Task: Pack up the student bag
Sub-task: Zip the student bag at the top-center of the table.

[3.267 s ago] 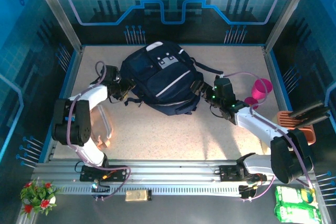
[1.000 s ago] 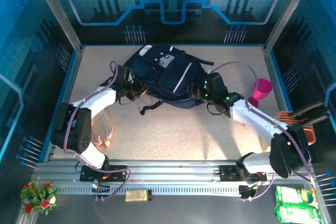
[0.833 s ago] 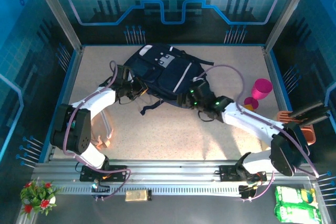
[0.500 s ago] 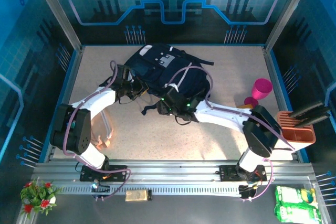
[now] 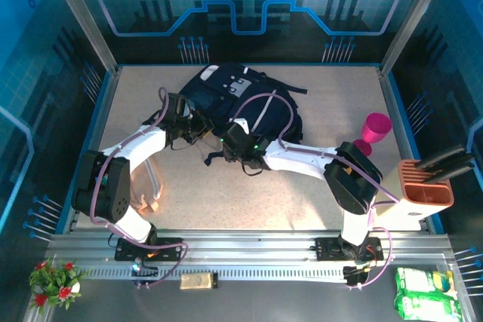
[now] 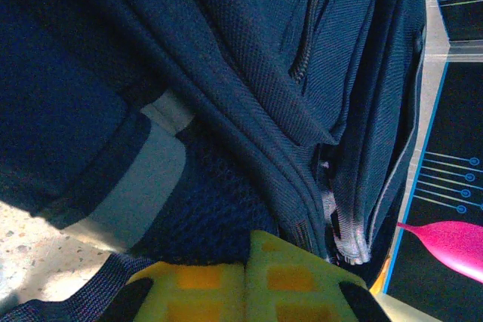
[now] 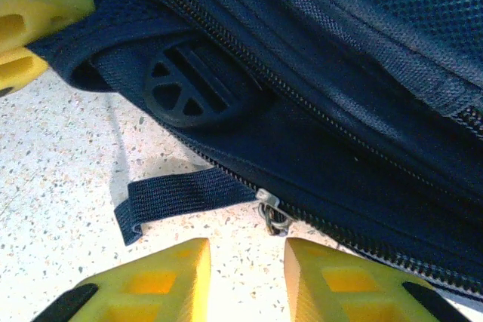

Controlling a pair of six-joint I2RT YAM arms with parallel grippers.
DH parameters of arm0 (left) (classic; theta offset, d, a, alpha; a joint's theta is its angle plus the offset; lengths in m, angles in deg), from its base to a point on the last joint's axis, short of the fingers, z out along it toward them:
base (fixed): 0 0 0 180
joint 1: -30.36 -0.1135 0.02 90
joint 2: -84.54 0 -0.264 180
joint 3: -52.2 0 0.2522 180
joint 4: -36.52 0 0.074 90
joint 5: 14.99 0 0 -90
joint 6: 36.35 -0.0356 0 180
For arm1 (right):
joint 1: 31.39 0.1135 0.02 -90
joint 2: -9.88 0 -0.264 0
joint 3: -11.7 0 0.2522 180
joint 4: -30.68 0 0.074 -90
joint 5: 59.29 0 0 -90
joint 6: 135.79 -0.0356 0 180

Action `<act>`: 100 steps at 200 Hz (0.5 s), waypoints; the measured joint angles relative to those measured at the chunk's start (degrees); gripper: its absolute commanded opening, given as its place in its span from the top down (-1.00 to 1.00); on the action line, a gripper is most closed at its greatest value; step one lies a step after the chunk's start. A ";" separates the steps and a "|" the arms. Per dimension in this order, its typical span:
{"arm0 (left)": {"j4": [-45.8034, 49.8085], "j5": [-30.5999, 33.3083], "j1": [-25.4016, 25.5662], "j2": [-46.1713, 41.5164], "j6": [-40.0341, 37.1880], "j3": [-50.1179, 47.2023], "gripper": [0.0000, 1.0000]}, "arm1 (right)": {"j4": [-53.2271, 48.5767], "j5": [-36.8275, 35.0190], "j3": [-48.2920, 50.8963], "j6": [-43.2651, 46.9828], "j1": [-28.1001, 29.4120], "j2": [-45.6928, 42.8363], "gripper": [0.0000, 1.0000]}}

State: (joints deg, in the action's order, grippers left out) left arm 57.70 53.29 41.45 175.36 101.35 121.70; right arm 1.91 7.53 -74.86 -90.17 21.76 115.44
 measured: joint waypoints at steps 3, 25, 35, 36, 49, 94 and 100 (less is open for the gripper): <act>-0.02 -0.04 0.00 -0.02 0.00 0.00 1.00 | 0.02 -0.04 -0.11 -0.02 -0.02 0.17 0.39; -0.02 -0.31 0.02 -0.15 0.00 0.00 1.00 | -0.17 -0.85 -1.60 -0.42 -0.11 1.60 0.41; 0.00 -0.37 0.02 -0.15 0.00 0.00 1.00 | -0.42 -1.22 -2.40 -0.61 -0.11 2.23 0.42; 0.00 -0.37 0.02 -0.15 0.00 0.00 1.00 | -0.44 -1.29 -2.47 -0.61 -0.11 2.29 0.42; -0.02 -0.48 0.02 -0.15 0.00 0.00 1.00 | -1.03 -2.10 -3.41 -0.83 -0.11 3.02 0.43; 0.00 -1.14 0.09 -0.15 0.00 0.00 1.00 | -2.60 -4.15 -4.39 -2.58 -0.11 3.69 0.36; 0.00 -1.16 0.13 -0.15 0.00 0.00 1.00 | -2.71 -4.35 -4.46 -2.84 -0.11 3.72 0.35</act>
State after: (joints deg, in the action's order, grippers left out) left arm 57.70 52.13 41.58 175.21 101.35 121.70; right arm -0.80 3.18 -79.32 -93.01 21.65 119.15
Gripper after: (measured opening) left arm 0.053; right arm 0.315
